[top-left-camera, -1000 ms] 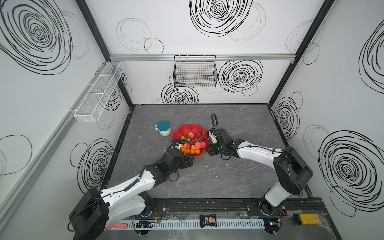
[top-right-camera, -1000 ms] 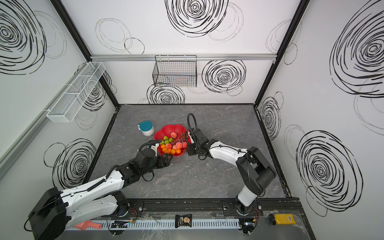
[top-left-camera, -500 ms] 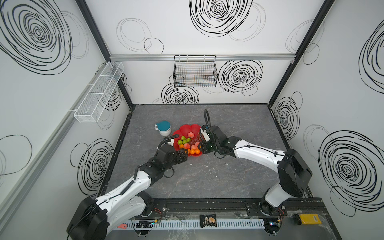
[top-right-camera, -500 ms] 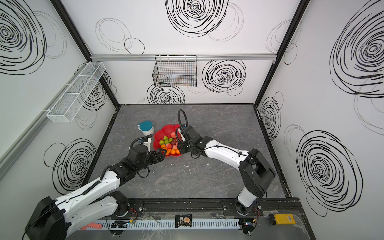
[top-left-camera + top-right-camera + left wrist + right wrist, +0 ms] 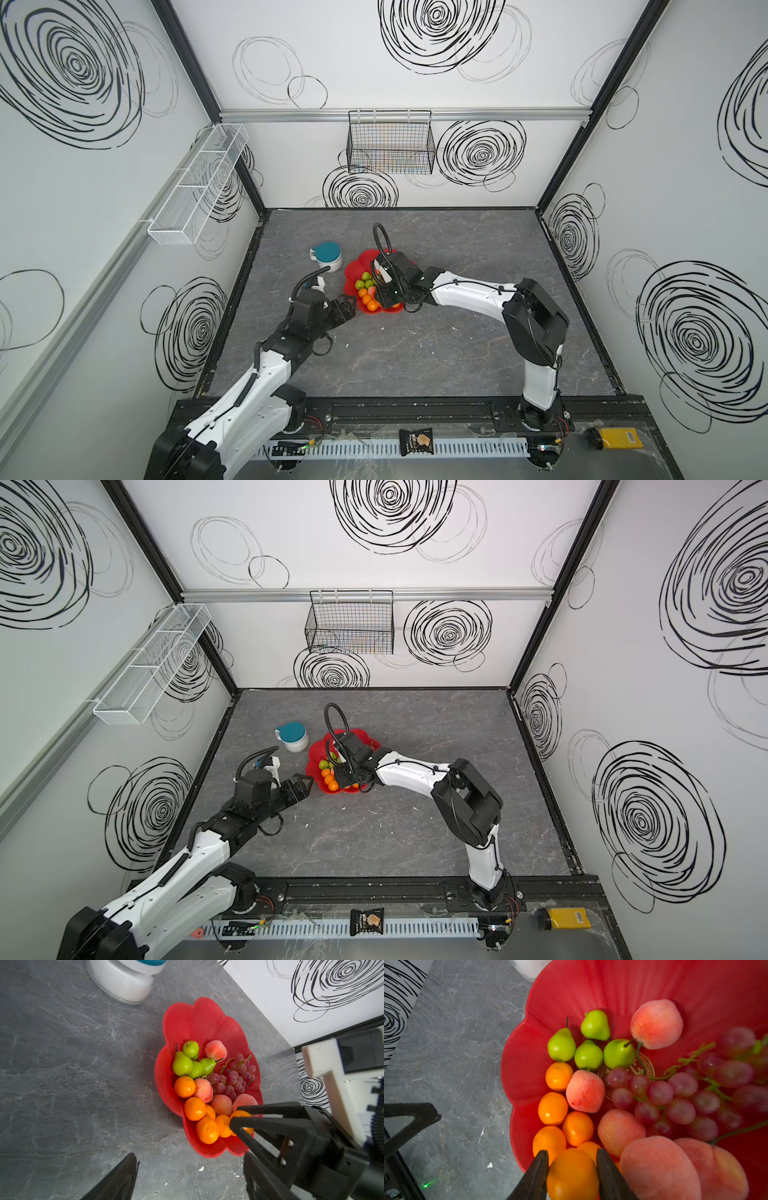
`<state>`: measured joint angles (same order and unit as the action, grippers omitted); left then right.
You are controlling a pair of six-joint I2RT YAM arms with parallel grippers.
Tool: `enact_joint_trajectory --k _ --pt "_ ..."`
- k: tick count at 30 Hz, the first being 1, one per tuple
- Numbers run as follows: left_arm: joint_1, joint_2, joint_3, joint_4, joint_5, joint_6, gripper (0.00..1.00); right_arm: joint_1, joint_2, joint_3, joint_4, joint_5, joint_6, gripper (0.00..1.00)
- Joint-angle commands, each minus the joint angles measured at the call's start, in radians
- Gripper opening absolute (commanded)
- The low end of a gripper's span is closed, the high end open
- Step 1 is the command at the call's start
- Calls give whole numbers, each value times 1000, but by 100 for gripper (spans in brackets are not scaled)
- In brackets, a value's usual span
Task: Place and organize the fake fruits in the fruit bowl
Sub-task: 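Carry the orange into the bowl with the right gripper and release it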
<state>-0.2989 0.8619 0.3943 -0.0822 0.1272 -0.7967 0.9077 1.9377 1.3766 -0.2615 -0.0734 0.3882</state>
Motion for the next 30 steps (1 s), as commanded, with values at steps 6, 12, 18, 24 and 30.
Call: enact_joint_trajectory --k 6,12,18,24,30 --pt "30 -8 -7 23 58 16 83 3 74 92 -60 24 0 41" --pt "32 -15 -13 23 63 19 88 3 93 116 -70 23 3 45" --pt "34 -23 -21 32 66 20 97 3 82 134 -91 25 1 46" --pt "19 -43 -12 30 42 33 99 3 -4 120 -118 32 -6 47" --pt "9 -54 -2 61 -31 61 100 0 -182 5 -125 72 7 51"
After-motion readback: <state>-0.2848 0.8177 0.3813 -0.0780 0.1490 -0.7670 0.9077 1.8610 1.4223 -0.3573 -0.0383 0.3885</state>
